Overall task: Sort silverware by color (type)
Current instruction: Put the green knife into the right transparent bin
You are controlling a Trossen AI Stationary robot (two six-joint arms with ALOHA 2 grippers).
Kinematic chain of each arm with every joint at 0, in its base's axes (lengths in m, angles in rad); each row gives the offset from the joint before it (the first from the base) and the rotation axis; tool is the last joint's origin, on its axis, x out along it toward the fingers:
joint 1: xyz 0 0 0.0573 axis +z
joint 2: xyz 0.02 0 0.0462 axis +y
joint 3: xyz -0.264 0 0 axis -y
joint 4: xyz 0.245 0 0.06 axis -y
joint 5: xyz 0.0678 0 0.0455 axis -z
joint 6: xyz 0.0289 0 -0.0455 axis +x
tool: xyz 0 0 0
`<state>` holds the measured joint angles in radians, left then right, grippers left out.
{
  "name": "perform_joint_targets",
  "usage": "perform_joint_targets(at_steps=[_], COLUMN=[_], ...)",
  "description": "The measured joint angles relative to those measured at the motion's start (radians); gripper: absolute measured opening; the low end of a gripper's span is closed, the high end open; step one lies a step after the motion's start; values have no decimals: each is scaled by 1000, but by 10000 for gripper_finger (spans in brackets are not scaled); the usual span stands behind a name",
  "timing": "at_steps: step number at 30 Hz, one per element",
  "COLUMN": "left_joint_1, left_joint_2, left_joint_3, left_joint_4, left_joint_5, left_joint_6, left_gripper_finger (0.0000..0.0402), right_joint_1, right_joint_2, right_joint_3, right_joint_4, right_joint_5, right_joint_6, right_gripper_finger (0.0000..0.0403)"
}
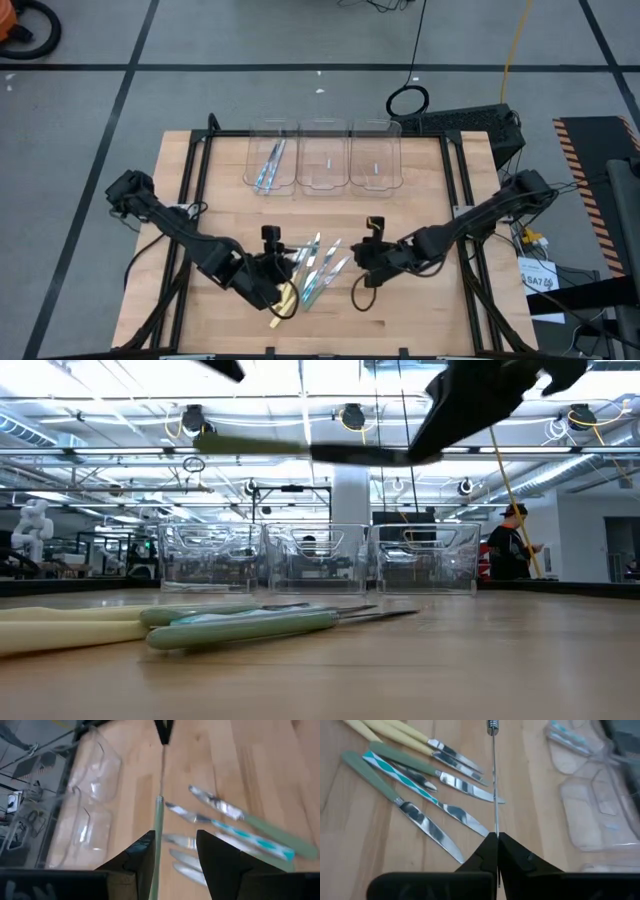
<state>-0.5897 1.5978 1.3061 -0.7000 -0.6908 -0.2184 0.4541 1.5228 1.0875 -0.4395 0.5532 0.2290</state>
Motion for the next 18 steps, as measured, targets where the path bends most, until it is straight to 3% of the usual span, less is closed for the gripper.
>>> perform_joint_targets(at_steps=[5, 18], left_joint_1=[8, 16], left_joint_2=[0, 50], left_joint_3=[40, 36], left_joint_4=[14, 14], left_joint_5=[-2, -1], left_joint_6=[-4, 3], left_gripper_finger=[152, 152], right_joint_1=[21, 78], right_joint_2=[12, 13], right_joint_3=[42, 48], right_joint_4=[-134, -107], right_joint_5=[49, 48], right_joint_6=[61, -31], right_gripper_finger=[0, 0])
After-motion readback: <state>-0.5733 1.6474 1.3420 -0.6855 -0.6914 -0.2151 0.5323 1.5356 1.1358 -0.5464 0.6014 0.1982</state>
